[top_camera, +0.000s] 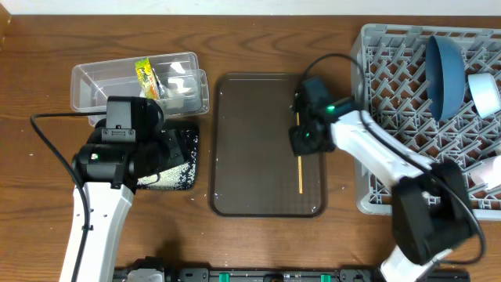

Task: Sort waste into correct bins and load items into the dishwasher rack
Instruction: 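Grasp the second chopstick with the right gripper and place it in the rack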

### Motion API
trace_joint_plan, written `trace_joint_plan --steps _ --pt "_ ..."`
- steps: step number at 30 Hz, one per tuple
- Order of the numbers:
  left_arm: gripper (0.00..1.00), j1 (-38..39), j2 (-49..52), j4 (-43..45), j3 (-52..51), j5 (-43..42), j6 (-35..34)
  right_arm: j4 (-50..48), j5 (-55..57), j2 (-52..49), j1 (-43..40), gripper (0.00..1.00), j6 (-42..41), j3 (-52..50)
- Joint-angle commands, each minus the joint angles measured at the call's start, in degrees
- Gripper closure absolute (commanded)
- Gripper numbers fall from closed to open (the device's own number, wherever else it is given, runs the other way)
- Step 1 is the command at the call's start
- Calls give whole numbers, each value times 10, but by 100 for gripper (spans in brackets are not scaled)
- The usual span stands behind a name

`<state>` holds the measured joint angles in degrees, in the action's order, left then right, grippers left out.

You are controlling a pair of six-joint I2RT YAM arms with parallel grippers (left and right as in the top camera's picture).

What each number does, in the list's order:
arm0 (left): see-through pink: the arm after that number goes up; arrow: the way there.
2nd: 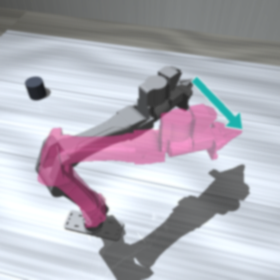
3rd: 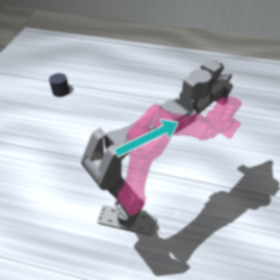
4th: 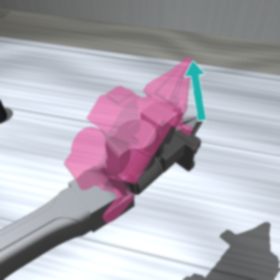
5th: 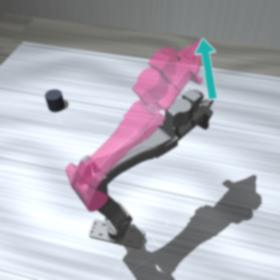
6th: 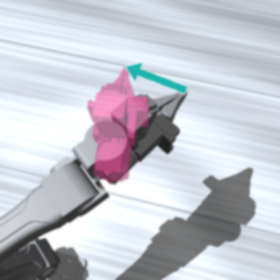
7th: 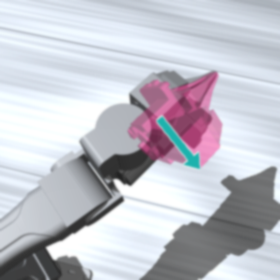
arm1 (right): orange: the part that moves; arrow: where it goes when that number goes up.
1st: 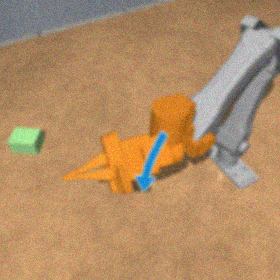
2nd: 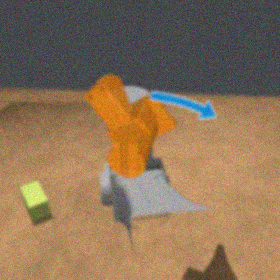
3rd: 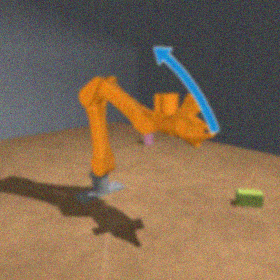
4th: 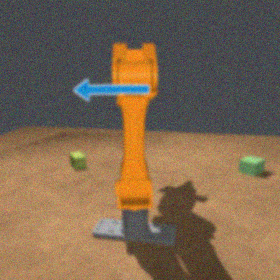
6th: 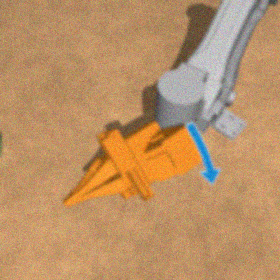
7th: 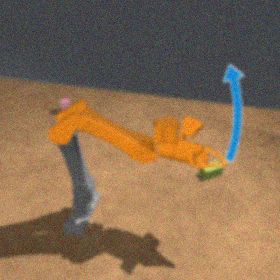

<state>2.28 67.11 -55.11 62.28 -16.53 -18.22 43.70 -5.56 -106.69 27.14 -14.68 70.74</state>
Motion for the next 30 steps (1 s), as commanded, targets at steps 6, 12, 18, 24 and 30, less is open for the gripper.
trace_joint_plan --steps 6,12,18,24,30 --pt "43 -3 2 -2 3 -1 -1 -1 10 -74 24 76 -43 -4" --pt "43 -3 2 -2 3 -1 -1 9 13 -59 15 99 -46 6" --pt "43 -3 2 -2 3 -1 -1 49 19 32 -30 99 -23 39" --pt "43 -3 2 -2 3 -1 -1 71 87 166 -103 99 19 50" --pt "43 -3 2 -2 3 -1 -1 80 109 209 -189 99 67 50"
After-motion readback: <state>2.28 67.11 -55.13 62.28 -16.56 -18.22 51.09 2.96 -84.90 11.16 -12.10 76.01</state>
